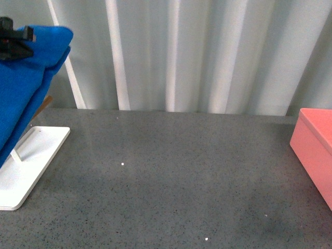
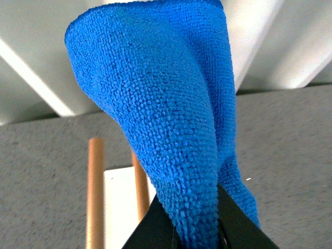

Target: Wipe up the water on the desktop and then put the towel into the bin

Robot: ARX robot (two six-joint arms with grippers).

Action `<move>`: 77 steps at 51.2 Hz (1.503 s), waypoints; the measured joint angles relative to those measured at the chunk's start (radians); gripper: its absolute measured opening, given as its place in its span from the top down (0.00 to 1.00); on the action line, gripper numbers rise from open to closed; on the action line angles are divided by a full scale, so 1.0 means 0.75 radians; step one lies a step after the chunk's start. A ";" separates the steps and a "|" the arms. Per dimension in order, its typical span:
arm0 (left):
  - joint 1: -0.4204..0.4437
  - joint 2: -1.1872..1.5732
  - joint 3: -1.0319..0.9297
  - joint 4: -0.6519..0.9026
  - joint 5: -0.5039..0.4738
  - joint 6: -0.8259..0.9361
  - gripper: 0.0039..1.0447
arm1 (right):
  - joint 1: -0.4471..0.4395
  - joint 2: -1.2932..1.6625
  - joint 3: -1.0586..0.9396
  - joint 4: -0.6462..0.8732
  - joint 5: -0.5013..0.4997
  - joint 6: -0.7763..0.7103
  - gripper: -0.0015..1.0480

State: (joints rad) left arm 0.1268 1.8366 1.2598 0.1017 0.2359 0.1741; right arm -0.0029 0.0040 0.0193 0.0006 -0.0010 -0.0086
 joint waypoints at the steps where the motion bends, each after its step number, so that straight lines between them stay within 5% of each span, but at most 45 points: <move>1: -0.007 -0.011 -0.005 0.006 0.006 -0.007 0.95 | 0.000 0.000 0.000 0.000 0.000 0.000 0.07; 20: -0.389 -0.361 -0.280 0.436 0.321 -0.398 0.95 | 0.000 0.000 0.000 0.000 -0.001 0.000 0.07; 31: -0.580 -0.412 -0.359 0.586 0.319 -0.559 0.95 | 0.000 0.000 0.000 0.000 -0.001 0.000 0.07; 47: -0.632 -0.370 -0.364 0.551 0.232 -0.554 0.95 | 0.000 0.000 0.000 0.000 -0.001 0.000 0.07; 51: -0.633 -0.367 -0.364 0.548 0.230 -0.550 0.95 | -0.073 0.126 0.081 -0.195 -0.212 0.028 0.07; 52: -0.633 -0.367 -0.364 0.548 0.222 -0.549 0.95 | -0.124 0.261 0.133 -0.266 -0.374 0.028 0.07; 56: -0.639 -0.367 -0.363 0.548 0.226 -0.548 0.95 | -0.189 0.737 0.210 -0.049 -0.632 0.019 0.07; 65: -0.638 -0.366 -0.363 0.548 0.222 -0.548 0.95 | -0.088 1.408 0.420 0.338 -0.920 -0.047 0.07; 77: -0.640 -0.366 -0.363 0.548 0.222 -0.548 0.95 | 0.125 1.855 0.708 0.557 -1.020 -0.054 0.07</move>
State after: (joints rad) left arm -0.3531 1.5620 0.9874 0.5129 0.4023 -0.2367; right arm 0.0910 1.3952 0.5499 0.4187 -0.7658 -0.0490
